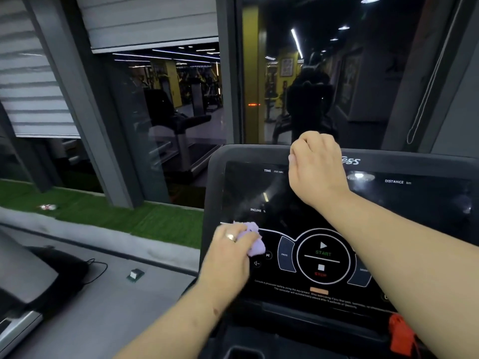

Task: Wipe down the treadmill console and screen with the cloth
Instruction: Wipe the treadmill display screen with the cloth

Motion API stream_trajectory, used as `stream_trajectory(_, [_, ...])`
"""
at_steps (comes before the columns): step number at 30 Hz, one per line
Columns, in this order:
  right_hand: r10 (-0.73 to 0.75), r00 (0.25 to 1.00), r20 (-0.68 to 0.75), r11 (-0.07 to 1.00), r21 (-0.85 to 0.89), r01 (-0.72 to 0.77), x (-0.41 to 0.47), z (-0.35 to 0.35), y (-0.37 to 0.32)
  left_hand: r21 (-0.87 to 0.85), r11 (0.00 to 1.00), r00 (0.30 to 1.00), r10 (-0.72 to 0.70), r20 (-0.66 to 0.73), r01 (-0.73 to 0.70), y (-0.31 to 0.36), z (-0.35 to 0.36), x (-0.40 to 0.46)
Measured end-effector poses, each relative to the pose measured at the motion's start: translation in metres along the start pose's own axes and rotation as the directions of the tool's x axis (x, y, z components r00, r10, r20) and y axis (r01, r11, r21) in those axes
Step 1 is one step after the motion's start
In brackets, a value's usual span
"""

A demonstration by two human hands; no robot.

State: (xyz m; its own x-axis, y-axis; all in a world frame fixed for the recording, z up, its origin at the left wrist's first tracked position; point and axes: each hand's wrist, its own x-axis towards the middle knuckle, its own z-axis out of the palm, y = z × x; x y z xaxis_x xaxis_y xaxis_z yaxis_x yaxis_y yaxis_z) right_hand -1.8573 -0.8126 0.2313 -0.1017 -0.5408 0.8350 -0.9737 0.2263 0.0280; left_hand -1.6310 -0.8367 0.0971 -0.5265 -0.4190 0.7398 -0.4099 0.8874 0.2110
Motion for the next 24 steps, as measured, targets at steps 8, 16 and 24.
stream_trajectory(8, [-0.006, 1.000, -0.025, 1.000, -0.005, 0.006, 0.000, 0.002, 0.000, -0.092, 0.969, 0.962, -0.241, -0.126, 0.231, 0.016, -0.001, 0.021])
stream_trajectory(16, [0.001, 1.000, -0.016, 1.000, 0.011, -0.001, -0.001, 0.000, 0.000, -0.001, 0.955, 0.944, -0.294, -0.152, 0.297, -0.016, -0.015, 0.059])
stream_trajectory(24, [0.002, 1.000, 0.001, 0.999, 0.037, -0.002, -0.001, -0.001, 0.001, -0.096, 0.990, 0.995, -0.097, 0.021, 0.099, 0.004, 0.004, 0.036])
